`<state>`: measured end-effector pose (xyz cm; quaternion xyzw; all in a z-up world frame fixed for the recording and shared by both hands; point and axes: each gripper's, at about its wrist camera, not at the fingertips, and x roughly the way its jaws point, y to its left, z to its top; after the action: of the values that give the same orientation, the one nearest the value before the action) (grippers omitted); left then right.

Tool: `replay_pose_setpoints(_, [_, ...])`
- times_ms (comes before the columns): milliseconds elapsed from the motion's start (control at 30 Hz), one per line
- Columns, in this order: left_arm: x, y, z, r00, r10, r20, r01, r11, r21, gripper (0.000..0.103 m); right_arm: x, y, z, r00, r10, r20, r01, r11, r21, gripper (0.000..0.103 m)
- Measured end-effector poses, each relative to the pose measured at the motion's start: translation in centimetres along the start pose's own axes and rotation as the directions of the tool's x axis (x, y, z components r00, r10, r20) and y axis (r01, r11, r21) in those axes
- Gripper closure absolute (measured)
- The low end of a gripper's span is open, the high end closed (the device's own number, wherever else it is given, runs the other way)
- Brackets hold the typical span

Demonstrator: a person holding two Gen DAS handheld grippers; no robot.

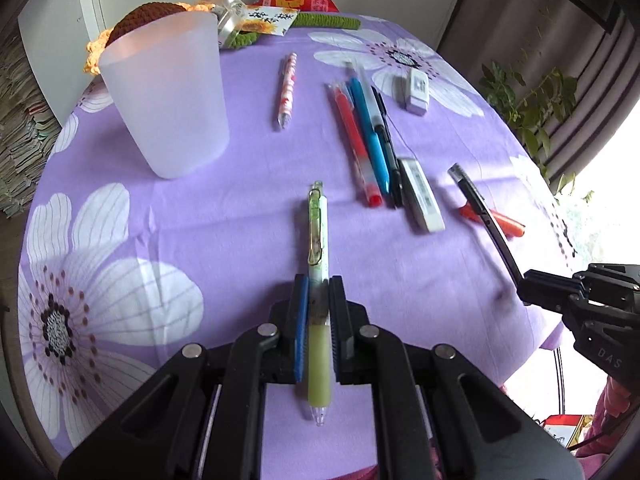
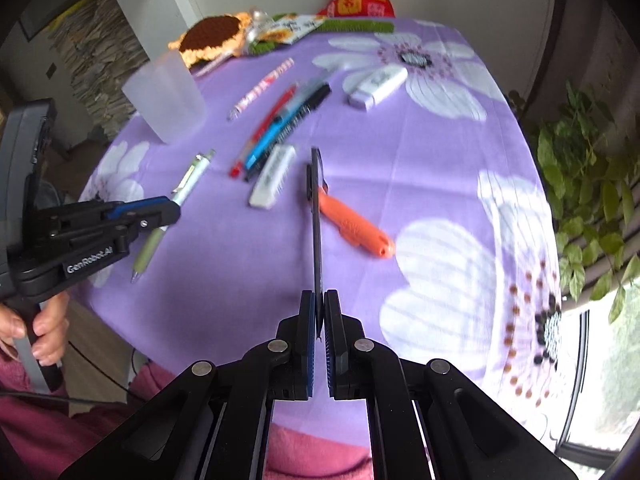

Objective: Organize stationery
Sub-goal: 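Lift the light green pen with the left tool while the right carries the silver pen to the cup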

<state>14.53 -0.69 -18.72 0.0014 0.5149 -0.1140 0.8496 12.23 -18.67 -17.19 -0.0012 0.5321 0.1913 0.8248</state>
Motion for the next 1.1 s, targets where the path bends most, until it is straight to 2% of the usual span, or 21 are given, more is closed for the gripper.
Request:
replay_pose_setpoints(133, [-0.1, 0.0, -0.1, 1.0, -0.004, -0.001, 0.004, 1.0, 0.003, 0.094, 0.4, -0.3, -0.1, 1.0, 0.021, -0.016, -0.021, 0.999, 0.028, 0.098])
replay_pose_setpoints(233, [-0.4, 0.1, 0.4, 1.0, 0.013, 0.019, -0.013, 1.0, 0.008, 0.093, 0.4, 0.0, 0.7, 1.0, 0.013, -0.007, -0.013, 1.0, 0.016, 0.091])
replay_pose_setpoints(300, [-0.8, 0.3, 0.8, 1.0, 0.009, 0.029, -0.009, 1.0, 0.004, 0.089, 0.1, 0.2, 1.5, 1.0, 0.003, 0.01, -0.003, 1.0, 0.005, 0.082])
replay_pose_setpoints(333, [-0.8, 0.4, 1.1, 0.999, 0.006, 0.034, -0.007, 1.0, 0.002, 0.083, -0.1, 0.3, 2.0, 1.0, 0.003, 0.023, -0.003, 1.0, 0.001, 0.079])
replay_pose_setpoints(367, [-0.8, 0.5, 1.3, 0.999, 0.008, 0.04, -0.008, 1.0, 0.0, 0.078, -0.3, 0.4, 2.5, 0.999, 0.001, 0.035, -0.001, 1.0, -0.004, 0.069])
replay_pose_setpoints(400, [-0.8, 0.5, 1.4, 0.999, 0.013, 0.044, -0.013, 1.0, 0.0, 0.076, -0.5, 0.5, 3.2, 0.999, -0.004, 0.053, 0.004, 1.0, -0.009, 0.057])
replay_pose_setpoints(467, [-0.4, 0.6, 1.7, 0.999, 0.027, 0.046, -0.027, 1.0, 0.003, 0.076, -0.6, 0.5, 4.2, 0.997, -0.02, 0.078, 0.021, 1.0, -0.011, 0.048])
replay_pose_setpoints(567, [0.4, 0.8, 2.1, 0.999, 0.021, 0.029, -0.021, 1.0, -0.002, 0.077, 0.1, 0.9, 5.8, 0.995, -0.05, 0.089, 0.052, 0.998, -0.025, 0.048])
replay_pose_setpoints(667, [0.6, 0.8, 2.3, 1.0, 0.017, 0.025, -0.017, 1.0, 0.004, 0.077, 1.6, 1.5, 6.8, 0.994, -0.089, 0.058, 0.093, 0.994, -0.063, 0.049])
replay_pose_setpoints(767, [1.0, 0.5, 3.0, 1.0, 0.006, 0.022, -0.006, 1.0, 0.016, 0.077, 2.9, 1.5, 7.4, 0.995, -0.097, 0.032, 0.099, 0.993, -0.063, 0.056])
replay_pose_setpoints(933, [1.6, -0.1, 3.5, 1.0, -0.006, 0.001, 0.006, 0.999, 0.045, 0.077, 4.3, 1.6, 8.2, 0.994, -0.108, -0.007, 0.108, 0.992, -0.065, 0.062])
replay_pose_setpoints(967, [1.8, -0.1, 3.5, 1.0, -0.004, 0.0, 0.004, 0.999, 0.048, 0.078, 4.5, 1.7, 8.2, 0.994, -0.108, -0.014, 0.107, 0.992, -0.066, 0.066])
replay_pose_setpoints(1000, [1.8, -0.2, 3.6, 1.0, 0.001, 0.003, -0.001, 0.998, 0.056, 0.079, 4.8, 1.7, 8.3, 0.994, -0.106, -0.026, 0.104, 0.992, -0.068, 0.075])
replay_pose_setpoints(1033, [1.8, -0.2, 3.7, 1.0, 0.006, 0.003, -0.006, 0.998, 0.061, 0.087, 5.0, 1.6, 8.3, 0.994, -0.105, -0.036, 0.103, 0.992, -0.067, 0.082])
replay_pose_setpoints(1067, [1.9, -0.1, 3.8, 1.0, 0.003, -0.001, -0.003, 0.998, 0.059, 0.09, 5.2, 1.5, 8.3, 0.993, -0.108, -0.045, 0.105, 0.992, -0.063, 0.092])
replay_pose_setpoints(1100, [1.9, 0.1, 3.9, 1.0, -0.01, -0.005, 0.01, 0.999, 0.049, 0.09, 5.1, 1.5, 8.3, 0.993, -0.116, -0.034, 0.114, 0.991, -0.063, 0.093])
